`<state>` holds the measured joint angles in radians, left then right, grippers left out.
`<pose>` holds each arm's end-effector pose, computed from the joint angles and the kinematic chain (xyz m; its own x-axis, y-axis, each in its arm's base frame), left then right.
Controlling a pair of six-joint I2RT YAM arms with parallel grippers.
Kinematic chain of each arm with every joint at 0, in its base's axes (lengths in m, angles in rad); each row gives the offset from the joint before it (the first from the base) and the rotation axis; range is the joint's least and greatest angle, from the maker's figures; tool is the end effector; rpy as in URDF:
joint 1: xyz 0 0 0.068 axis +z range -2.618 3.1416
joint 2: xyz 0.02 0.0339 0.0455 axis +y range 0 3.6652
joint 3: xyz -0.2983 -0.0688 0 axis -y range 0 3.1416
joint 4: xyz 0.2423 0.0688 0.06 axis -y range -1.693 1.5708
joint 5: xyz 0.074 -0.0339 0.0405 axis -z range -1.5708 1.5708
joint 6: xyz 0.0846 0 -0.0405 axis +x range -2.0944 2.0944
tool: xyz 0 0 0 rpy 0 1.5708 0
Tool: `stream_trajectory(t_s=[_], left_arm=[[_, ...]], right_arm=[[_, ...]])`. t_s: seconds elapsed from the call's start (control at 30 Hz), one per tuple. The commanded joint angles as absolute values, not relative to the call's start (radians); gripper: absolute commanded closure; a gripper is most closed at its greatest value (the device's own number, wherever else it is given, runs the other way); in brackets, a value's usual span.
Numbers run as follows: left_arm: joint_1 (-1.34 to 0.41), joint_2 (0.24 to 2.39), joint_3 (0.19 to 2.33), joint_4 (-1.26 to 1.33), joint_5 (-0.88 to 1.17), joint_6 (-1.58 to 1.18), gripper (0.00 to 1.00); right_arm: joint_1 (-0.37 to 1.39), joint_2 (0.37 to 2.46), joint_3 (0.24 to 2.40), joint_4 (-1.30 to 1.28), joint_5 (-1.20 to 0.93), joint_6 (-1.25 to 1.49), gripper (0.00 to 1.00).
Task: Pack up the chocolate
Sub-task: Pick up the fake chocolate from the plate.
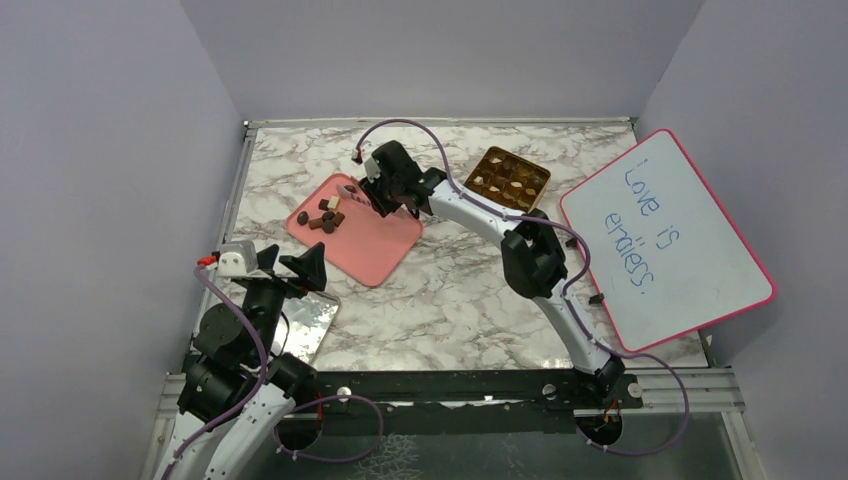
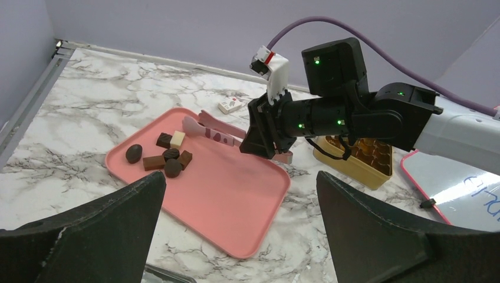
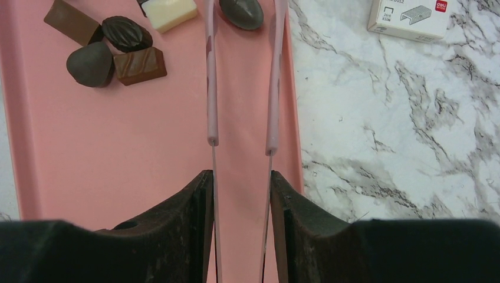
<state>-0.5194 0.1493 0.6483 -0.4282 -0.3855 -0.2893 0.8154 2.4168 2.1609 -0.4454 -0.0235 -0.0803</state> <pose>0.0688 -0.0027 0.3373 0.0205 -0.3162 -0.9485 0.1463 0.9394 -0.3101 0.4195 0.4484 0.2057 -0.3816 -0.5221 -0.7628 -0.7732 0.6325 -0.0462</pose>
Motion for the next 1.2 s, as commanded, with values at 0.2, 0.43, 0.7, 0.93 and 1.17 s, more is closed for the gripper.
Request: stream_trajectory(t_s=[0.2,0.43,0.7,0.93,1.17], left_arm=[[-0.520,0.136,0.641,-0.402,-0.384,-0.276,0.01],[-0.520,0.143,0.643,-0.402,-0.375,-0.278,0.01],[-0.520,0.152,0.640,-0.406,-0.349,-0.304,0.01],[-0.520,0.161,0.641,-0.408,-0.334,-0.326,0.01],[-0.520,0.196,0.639,-0.411,-0.321,-0.338,0.01]], right_arm=[[0.822,2.443,2.187,-0.436,-0.046,-0.093,0.62],[0.825,2.398,2.148,-0.438,-0.051,-0.087,0.67],[0.825,2.282,2.021,-0.397,-0.087,-0.065,0.69],[0.825,2.190,1.905,-0.373,-0.077,-0.047,0.70],[0.824,2.089,1.790,-0.374,-0.072,-0.012,0.71]])
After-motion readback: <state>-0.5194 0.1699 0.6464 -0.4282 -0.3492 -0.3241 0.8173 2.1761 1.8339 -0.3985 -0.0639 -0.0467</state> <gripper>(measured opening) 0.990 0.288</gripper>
